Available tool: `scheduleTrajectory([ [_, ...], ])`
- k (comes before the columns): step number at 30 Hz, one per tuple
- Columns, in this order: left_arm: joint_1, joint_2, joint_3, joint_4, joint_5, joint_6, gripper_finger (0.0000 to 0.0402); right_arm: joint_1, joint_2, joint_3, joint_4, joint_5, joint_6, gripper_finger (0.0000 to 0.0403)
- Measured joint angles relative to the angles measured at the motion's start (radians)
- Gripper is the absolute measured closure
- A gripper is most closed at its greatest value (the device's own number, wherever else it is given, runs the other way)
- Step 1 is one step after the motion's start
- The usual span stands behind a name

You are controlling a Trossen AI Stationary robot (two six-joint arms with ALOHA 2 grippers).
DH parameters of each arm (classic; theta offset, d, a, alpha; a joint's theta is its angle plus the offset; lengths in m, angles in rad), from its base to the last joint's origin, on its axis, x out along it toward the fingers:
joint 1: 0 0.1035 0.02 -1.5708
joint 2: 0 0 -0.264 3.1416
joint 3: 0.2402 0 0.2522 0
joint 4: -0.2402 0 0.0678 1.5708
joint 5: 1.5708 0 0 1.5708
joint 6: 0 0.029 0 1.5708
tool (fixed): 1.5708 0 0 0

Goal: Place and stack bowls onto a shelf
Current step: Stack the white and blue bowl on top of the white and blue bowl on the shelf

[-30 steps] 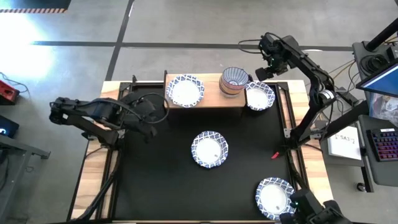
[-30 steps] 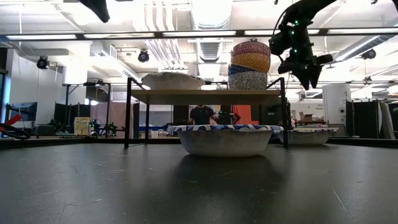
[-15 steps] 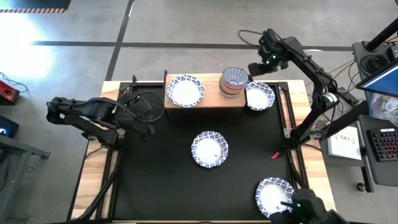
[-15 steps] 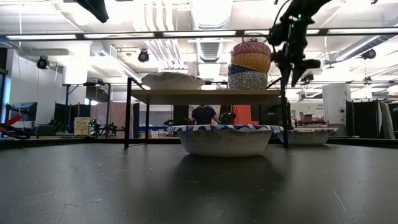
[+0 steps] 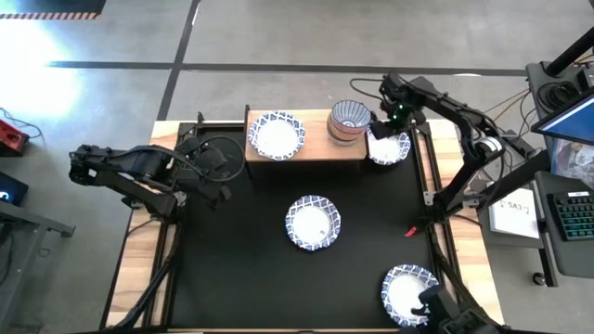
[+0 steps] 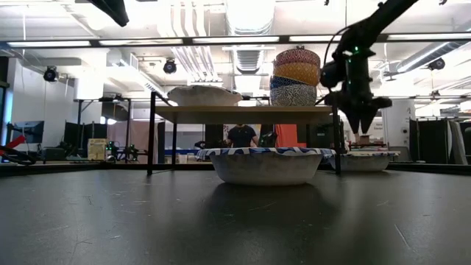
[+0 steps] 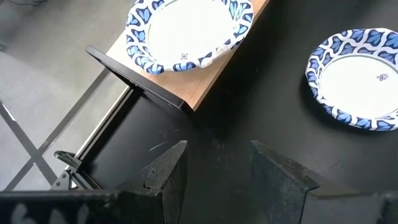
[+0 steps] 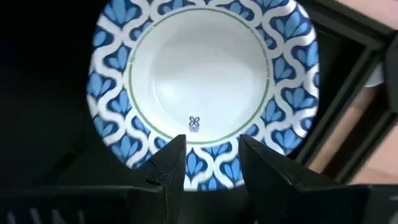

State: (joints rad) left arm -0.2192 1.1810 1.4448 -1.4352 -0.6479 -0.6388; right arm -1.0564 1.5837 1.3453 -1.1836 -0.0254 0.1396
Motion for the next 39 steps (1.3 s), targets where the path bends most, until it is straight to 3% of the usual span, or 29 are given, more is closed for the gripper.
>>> scheduleTrajectory([
  [6,0.0,0.0,0.0,0.002,0.0,0.0,0.0248,-0.026,0.001,-0.073,0.124,0.0,0.017,0.0266],
  [19,0.0,0.001,0.0,0.001,0.0,0.021,0.0248,-0.077,0.026,-0.097,0.317,0.026,0.11,0.0266],
  [30,0.0,0.0,0.0,0.0,0.0,0.027,0.0248,-0.103,0.147,-0.025,0.331,0.031,-0.064,0.0266],
  [39,0.0,0.0,0.0,0.0,0.0,0.015,0.0248,-0.11,0.237,0.039,0.276,0.106,-0.212,0.0266],
])
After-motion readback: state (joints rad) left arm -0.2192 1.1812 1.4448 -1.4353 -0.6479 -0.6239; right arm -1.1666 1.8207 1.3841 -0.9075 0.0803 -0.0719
